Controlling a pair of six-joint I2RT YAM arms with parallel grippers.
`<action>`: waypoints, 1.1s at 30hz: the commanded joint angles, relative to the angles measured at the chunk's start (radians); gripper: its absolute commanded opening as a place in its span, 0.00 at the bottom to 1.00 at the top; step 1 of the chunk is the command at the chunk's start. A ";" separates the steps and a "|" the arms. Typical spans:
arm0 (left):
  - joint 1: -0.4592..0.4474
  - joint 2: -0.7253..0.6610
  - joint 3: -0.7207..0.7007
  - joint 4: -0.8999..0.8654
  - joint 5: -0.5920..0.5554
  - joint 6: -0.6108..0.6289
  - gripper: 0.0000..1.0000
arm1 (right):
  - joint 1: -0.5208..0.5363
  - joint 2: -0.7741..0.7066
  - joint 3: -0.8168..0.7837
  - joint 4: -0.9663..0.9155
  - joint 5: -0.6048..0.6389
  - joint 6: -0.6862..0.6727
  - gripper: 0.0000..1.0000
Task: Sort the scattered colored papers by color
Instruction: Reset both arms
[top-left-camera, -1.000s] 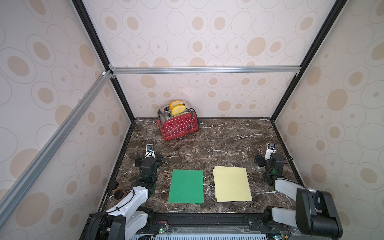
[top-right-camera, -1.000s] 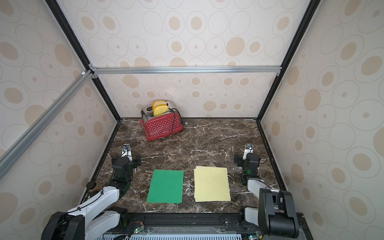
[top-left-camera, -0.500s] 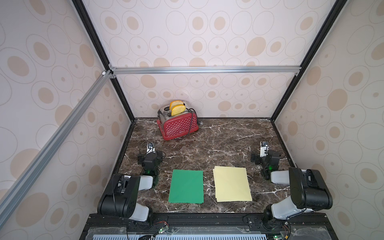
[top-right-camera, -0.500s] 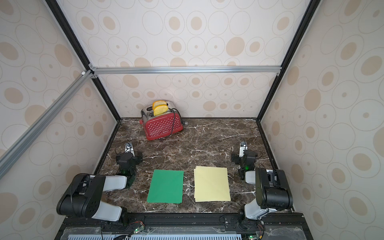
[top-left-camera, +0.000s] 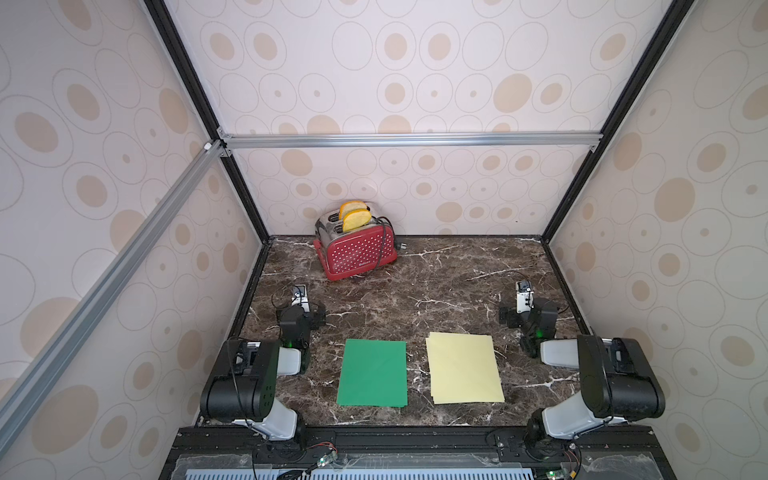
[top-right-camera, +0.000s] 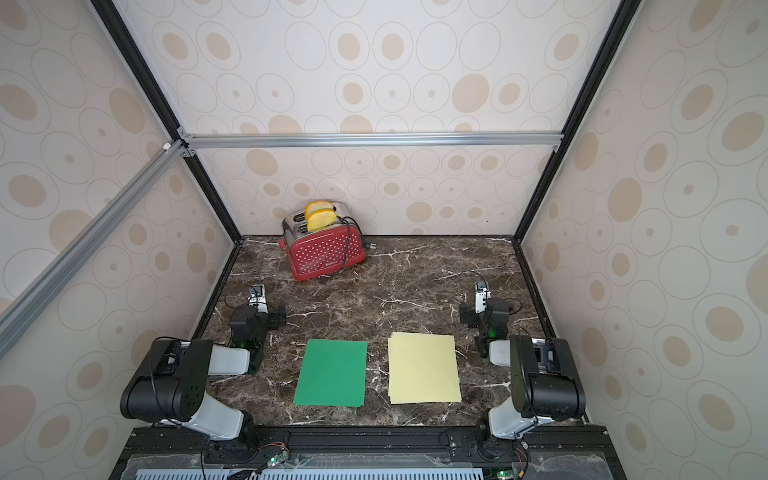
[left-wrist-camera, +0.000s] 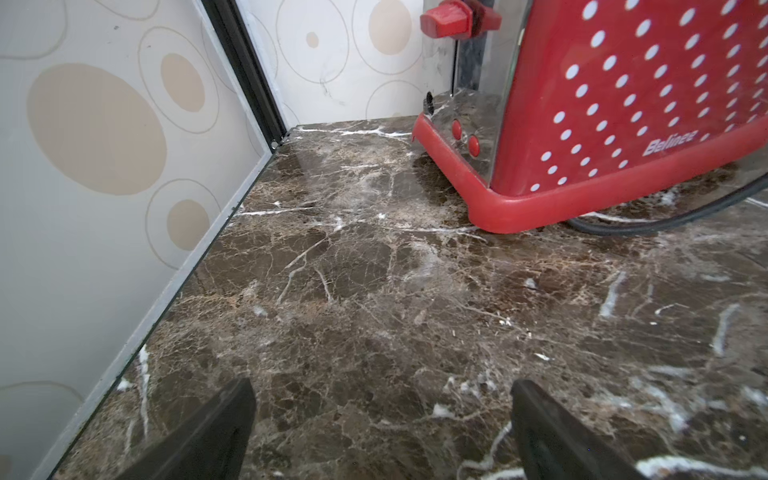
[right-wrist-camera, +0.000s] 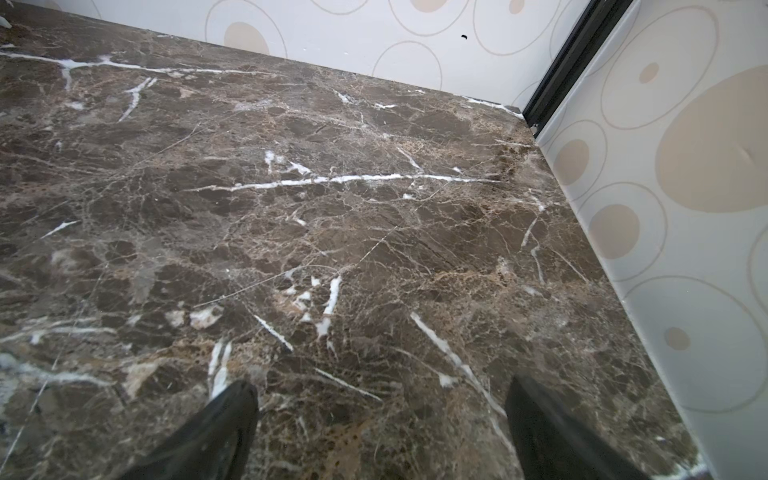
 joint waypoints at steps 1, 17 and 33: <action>-0.003 -0.003 0.081 -0.090 -0.100 -0.048 0.99 | 0.002 -0.009 0.008 -0.001 -0.004 -0.008 0.99; -0.006 -0.001 0.086 -0.095 -0.064 -0.032 0.99 | 0.003 -0.009 0.008 -0.003 -0.005 -0.008 0.99; -0.006 -0.001 0.085 -0.095 -0.064 -0.031 0.99 | -0.003 -0.054 -0.030 0.023 -0.180 -0.074 1.00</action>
